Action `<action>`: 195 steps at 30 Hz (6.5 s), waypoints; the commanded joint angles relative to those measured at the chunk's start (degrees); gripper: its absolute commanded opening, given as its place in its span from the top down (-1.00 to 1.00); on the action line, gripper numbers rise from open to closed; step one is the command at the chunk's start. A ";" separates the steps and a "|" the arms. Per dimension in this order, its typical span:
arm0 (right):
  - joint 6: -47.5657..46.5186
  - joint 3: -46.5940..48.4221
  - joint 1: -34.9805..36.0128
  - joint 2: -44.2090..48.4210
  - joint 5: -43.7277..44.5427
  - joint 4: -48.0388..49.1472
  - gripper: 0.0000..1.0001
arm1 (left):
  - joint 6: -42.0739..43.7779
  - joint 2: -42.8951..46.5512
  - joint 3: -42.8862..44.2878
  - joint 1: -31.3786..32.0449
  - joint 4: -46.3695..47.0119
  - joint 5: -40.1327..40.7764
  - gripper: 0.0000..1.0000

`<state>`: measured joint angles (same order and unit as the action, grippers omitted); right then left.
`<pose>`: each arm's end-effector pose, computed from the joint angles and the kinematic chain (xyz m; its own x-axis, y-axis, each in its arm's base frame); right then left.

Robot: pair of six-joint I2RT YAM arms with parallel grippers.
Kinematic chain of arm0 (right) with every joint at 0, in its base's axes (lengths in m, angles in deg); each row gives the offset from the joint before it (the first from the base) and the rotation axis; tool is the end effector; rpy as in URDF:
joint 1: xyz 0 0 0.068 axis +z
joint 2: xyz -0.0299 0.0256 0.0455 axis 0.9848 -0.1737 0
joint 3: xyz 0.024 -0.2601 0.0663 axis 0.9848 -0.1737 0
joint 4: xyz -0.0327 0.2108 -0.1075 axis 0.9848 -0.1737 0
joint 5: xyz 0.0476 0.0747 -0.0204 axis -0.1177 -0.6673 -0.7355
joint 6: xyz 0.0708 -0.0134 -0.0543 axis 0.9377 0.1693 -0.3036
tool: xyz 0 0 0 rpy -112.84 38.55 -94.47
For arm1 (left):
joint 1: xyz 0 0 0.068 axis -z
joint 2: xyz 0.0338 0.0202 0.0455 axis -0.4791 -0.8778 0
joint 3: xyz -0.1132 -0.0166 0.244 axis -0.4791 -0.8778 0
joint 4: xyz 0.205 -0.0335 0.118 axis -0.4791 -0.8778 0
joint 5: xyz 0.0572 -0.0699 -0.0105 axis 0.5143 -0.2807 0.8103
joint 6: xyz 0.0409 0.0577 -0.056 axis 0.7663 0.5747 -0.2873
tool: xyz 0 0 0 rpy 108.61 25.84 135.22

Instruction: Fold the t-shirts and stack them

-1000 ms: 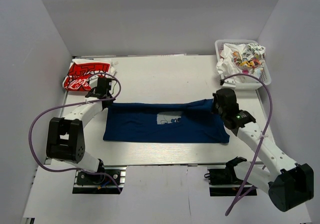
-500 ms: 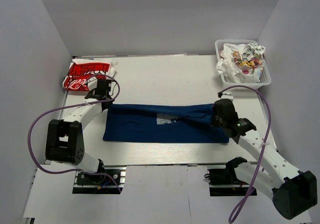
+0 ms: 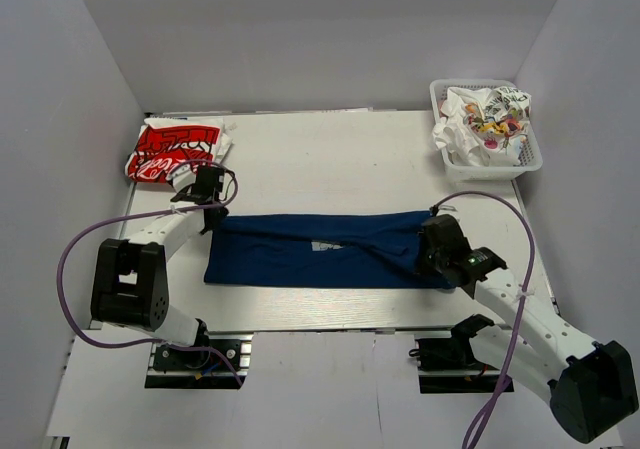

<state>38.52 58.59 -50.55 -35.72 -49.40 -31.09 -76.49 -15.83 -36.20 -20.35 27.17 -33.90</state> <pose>0.1645 0.0705 0.1757 -0.7578 0.1097 -0.6432 0.0242 0.9898 0.1403 0.2858 -0.0049 0.1640 -0.5382 -0.5684 -0.6223 -0.6809 0.7284 -0.0766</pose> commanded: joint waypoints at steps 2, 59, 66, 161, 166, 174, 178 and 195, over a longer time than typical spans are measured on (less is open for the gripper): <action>3.32 -0.20 0.61 0.44 -3.15 -2.80 0.36 | -6.32 0.91 1.25 -0.88 -7.77 3.76 -0.84; 4.46 9.39 1.84 -23.46 -5.29 9.41 -0.81 | 5.79 -3.06 2.59 0.60 1.62 -15.32 -0.99; 3.94 10.86 -4.66 -33.27 -6.86 15.64 -0.81 | 3.59 -3.40 -5.41 1.13 1.97 -14.00 -0.99; -1.69 13.97 1.92 -23.92 -28.90 21.98 -0.81 | -0.10 16.11 -8.94 46.75 -7.79 -12.41 -0.99; -0.19 4.55 6.57 -16.62 -31.47 16.55 -0.81 | 0.86 16.89 -14.19 46.13 -3.41 -17.58 -0.99; 3.94 -2.31 12.29 -15.99 -37.01 14.68 -0.81 | 1.39 13.04 -16.05 44.99 0.47 -21.29 -0.99; 5.17 -3.28 13.87 -17.04 -35.77 16.26 -0.81 | 1.92 10.66 -16.58 43.94 1.70 -21.82 -0.64; 6.06 -0.30 15.81 -21.61 -28.76 17.24 1.00 | 3.06 14.44 -19.13 43.41 4.51 -27.36 1.00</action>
<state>45.32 56.08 -34.92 -58.28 -82.47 -12.64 -74.18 -2.65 -54.61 23.05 31.13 -58.84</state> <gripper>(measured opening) 0.020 0.019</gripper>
